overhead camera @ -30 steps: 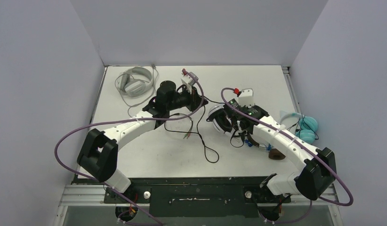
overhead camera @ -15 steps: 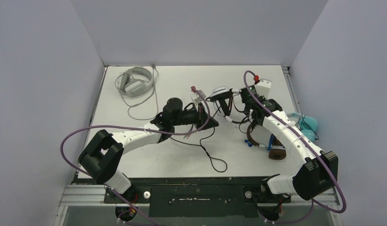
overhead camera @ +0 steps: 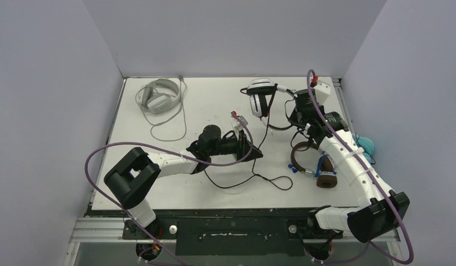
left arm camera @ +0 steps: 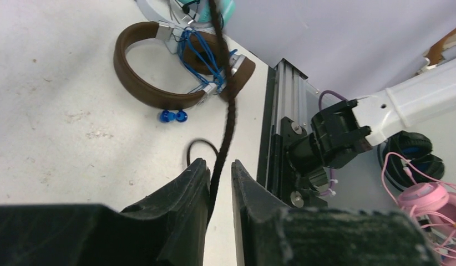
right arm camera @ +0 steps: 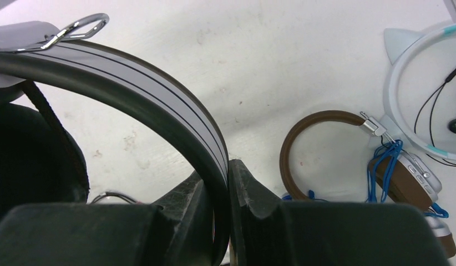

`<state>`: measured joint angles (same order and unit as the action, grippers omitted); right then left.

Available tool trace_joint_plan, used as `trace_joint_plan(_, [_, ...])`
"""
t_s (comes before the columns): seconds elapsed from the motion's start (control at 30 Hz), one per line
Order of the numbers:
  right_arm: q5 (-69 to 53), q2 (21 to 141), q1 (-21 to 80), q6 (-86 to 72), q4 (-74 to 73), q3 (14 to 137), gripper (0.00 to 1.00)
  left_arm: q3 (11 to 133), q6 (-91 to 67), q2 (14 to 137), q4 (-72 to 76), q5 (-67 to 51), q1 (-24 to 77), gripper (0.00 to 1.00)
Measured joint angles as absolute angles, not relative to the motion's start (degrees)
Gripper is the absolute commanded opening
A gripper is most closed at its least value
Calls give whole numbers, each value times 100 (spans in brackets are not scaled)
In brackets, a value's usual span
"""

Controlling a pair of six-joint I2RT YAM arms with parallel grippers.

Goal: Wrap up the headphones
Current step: Wrap the headphones cable around the headphones.

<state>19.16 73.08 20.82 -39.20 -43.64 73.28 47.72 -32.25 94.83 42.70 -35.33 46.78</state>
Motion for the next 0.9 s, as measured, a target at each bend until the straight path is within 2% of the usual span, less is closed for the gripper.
trace_joint_plan(0.3, [1660, 7262, 2082, -3881, -4963, 8263, 0, 4482, -3039, 9845, 5017, -3148, 4718, 42])
trace_joint_plan(0.37, [1614, 7262, 2082, -3868, -5026, 8401, 0, 4425, -3037, 9979, 5280, -3070, 4764, 42])
trace_joint_plan(0.73, [1413, 7264, 2082, -3782, -5677, 9415, 0, 4410, -2742, 10573, 5887, -2565, 4915, 28])
trace_joint_plan(0.9, [1321, 7319, 2071, -3730, -5927, 10134, 0, 4436, -2626, 10720, 5937, -2322, 4915, 31])
